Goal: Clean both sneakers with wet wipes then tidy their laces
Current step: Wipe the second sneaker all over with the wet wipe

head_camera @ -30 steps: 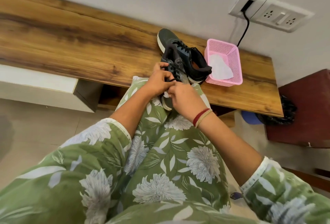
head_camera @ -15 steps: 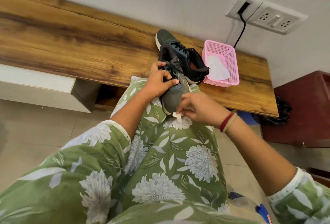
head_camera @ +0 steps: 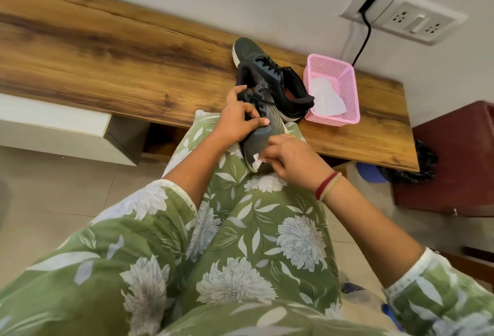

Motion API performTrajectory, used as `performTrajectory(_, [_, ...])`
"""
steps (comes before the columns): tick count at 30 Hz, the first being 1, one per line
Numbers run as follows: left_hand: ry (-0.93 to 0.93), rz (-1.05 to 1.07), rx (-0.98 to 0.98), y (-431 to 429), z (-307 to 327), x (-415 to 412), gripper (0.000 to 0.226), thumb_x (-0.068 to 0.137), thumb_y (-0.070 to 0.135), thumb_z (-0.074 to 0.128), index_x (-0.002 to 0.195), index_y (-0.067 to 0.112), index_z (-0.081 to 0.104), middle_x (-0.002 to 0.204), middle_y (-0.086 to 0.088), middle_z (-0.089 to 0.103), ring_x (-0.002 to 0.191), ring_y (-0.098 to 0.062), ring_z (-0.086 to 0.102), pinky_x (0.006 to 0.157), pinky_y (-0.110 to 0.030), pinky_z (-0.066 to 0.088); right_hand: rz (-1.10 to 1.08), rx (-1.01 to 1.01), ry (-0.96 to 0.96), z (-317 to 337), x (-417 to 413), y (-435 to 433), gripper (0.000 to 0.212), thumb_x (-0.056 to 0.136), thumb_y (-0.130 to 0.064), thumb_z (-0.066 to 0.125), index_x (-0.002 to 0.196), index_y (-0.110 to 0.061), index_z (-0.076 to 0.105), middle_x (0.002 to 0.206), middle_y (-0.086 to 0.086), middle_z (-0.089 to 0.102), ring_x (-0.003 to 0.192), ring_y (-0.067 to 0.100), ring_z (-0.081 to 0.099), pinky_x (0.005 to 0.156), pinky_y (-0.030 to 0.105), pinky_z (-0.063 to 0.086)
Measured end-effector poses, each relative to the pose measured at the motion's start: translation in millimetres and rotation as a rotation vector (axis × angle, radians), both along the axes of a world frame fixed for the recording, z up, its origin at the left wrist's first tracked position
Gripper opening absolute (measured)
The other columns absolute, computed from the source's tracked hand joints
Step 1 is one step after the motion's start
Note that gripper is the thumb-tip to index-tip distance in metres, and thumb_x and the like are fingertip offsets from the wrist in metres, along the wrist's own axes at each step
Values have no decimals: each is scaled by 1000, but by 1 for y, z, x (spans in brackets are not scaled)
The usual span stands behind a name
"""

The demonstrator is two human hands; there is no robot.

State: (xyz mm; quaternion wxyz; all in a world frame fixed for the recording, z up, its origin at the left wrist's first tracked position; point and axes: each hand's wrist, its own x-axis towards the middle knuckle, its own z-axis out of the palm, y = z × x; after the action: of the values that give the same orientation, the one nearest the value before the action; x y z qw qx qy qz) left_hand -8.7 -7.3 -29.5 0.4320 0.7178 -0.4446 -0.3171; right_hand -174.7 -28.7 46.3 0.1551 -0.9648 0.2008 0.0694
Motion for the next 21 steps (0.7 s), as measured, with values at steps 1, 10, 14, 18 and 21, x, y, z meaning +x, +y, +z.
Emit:
performTrajectory(1, [-10,4,4,2,2,-1,23,76,24,79,72,10,62,149,-12,22,124,-3,28,98,-11,19,32,8,3,2,-5,-2,17,86,-6,59,96,-9,72,84,6,57,85,22,54,71,23,32])
performTrajectory(10, [108,-11,15,5,12,1,26,71,25,83,65,43,65,146,-15,36,126,-11,44,108,-21,28,-333,231,-277,13,-6,-25,12,88,-11,60,91,-19,69,88,-8,57,81,1,52,74,13,39])
performTrajectory(14, [220,-72,26,6,4,3,101,73,11,80,152,18,17,87,0,70,85,-11,66,84,-2,37,-308,-28,5,-6,28,-9,18,92,-17,53,98,-16,69,98,4,56,94,20,53,82,31,41])
performTrajectory(18, [38,-132,52,10,5,1,104,71,9,82,149,3,15,99,-6,70,83,-10,65,92,-8,40,-257,-40,129,-6,27,0,22,90,-16,50,97,-16,70,100,6,54,99,27,52,87,43,44])
performTrajectory(21, [6,-128,46,7,6,-3,86,70,8,82,142,3,35,105,-9,66,85,-12,63,92,-19,46,-164,72,218,11,23,-7,18,88,-13,54,94,-15,71,103,4,59,100,22,54,87,32,44])
